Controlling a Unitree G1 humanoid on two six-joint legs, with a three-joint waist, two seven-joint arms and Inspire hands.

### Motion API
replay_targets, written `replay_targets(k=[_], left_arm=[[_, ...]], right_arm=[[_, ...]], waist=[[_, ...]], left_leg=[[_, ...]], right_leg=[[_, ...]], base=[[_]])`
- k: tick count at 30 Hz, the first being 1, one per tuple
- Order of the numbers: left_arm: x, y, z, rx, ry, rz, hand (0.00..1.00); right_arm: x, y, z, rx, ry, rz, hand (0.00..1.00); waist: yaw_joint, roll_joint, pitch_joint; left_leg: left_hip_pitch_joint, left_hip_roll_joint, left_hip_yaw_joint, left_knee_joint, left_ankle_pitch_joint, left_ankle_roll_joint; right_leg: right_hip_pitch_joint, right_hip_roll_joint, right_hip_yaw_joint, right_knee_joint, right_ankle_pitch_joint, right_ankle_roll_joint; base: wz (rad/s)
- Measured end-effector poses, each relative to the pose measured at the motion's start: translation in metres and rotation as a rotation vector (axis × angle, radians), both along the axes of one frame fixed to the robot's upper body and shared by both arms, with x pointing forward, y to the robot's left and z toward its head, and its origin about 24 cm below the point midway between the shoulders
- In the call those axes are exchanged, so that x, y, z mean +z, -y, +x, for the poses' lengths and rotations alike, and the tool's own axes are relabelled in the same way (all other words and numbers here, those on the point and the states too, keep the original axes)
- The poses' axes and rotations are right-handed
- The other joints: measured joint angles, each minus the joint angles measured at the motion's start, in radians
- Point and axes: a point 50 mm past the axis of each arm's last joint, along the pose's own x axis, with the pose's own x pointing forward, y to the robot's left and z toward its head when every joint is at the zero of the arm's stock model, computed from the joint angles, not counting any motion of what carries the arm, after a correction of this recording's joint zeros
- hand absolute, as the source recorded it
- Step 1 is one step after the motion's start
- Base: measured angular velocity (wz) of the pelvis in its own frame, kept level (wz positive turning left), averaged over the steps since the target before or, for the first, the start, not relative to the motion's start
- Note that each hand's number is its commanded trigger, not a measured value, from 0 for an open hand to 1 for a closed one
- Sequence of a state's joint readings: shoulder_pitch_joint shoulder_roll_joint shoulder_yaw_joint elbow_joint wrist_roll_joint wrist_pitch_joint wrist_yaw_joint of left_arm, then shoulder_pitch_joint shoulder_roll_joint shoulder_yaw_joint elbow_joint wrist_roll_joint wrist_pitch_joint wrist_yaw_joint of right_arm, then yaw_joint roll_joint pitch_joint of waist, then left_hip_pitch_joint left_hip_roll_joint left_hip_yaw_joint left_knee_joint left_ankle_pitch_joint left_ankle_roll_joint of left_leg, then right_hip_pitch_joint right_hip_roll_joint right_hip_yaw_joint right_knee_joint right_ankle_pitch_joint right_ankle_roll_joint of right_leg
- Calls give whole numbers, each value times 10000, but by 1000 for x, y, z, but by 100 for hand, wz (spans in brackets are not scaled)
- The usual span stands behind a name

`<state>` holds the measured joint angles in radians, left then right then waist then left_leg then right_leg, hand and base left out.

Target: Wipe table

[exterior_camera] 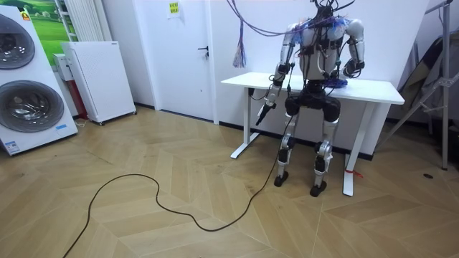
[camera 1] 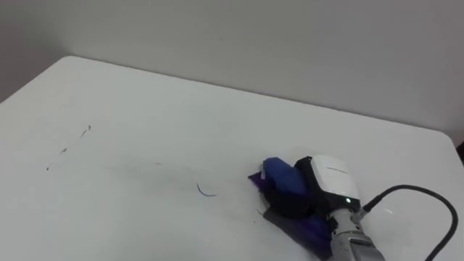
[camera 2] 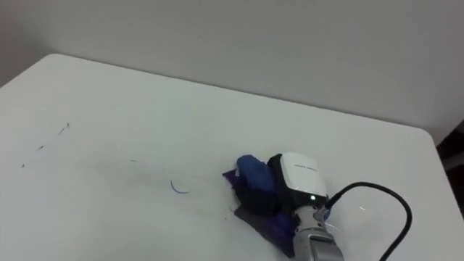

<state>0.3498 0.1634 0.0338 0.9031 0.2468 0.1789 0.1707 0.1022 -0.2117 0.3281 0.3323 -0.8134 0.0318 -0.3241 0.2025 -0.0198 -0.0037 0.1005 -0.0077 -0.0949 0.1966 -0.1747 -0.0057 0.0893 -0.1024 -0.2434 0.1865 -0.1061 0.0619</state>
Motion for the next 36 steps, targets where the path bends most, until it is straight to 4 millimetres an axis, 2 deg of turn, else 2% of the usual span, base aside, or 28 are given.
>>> replay_targets(k=[6,10,12,17,21,24,28,30,31,32,33,36], left_arm=[[-2,3,10,82,324,-244,0],[-2,6,12,89,453,-372,0],[-2,6,16,82,580,-529,0],[-2,6,19,212,657,-654,0],[-3,6,19,223,637,-744,0],[-1,1,17,545,664,-788,0],[-2,-1,9,637,362,-970,0],[-2,-3,9,591,315,-1035,0],[-2,-4,9,586,287,-1049,0],[-2,-4,8,600,268,-1065,0],[-2,-4,8,604,257,-1071,0],[-2,-5,7,676,297,-1080,0]], right_arm=[[5,-2,2,83,163,387,0],[24,1,9,-49,1033,620,0],[36,8,14,-356,1610,726,0],[52,28,20,-1294,2562,1057,0],[56,40,21,-1842,2835,1100,0],[62,56,21,-2532,3305,886,0],[67,68,20,-3073,3759,692,0],[69,73,19,-3279,3907,621,49],[70,74,19,-3338,3940,599,87],[73,77,19,-3413,4064,559,88],[75,77,20,-3422,4168,560,82],[90,73,21,-3184,4802,678,43]], waist=[[-270,7,5],[-368,3,13],[-432,-56,39],[-603,-147,44],[-695,-183,28],[-803,-246,65],[-883,-269,70],[-961,-329,77],[-969,-336,74],[-982,-337,68],[-985,-334,68],[-1011,-318,71]], left_leg=[[-4,-2,171,-34,-33,47],[-11,-9,391,-95,-56,94],[-10,-27,406,-102,-47,132],[-6,-31,402,-102,-44,145],[4,-31,406,-103,-43,153],[37,-34,432,-111,-42,165],[152,-32,558,-153,-63,179],[152,-32,594,-140,-70,185],[152,-32,598,-133,-72,188],[147,-34,622,-130,-85,184],[131,-34,640,-130,-100,167],[66,-31,683,-130,-109,175]], right_leg=[[-103,14,192,18,10,30],[-249,18,433,28,52,38],[-250,12,466,11,69,49],[-249,8,469,13,73,45],[-254,7,486,15,62,61],[-242,7,516,30,41,92],[-228,11,642,83,24,115],[-261,6,664,155,-3,116],[-263,5,671,159,-4,115],[-288,4,703,170,-7,118],[-320,5,734,188,-11,119],[-414,11,785,212,-18,111]], base=[[-10],[-16],[-2],[0],[0],[-1],[-10],[0],[-5],[-5],[-9],[-4]])
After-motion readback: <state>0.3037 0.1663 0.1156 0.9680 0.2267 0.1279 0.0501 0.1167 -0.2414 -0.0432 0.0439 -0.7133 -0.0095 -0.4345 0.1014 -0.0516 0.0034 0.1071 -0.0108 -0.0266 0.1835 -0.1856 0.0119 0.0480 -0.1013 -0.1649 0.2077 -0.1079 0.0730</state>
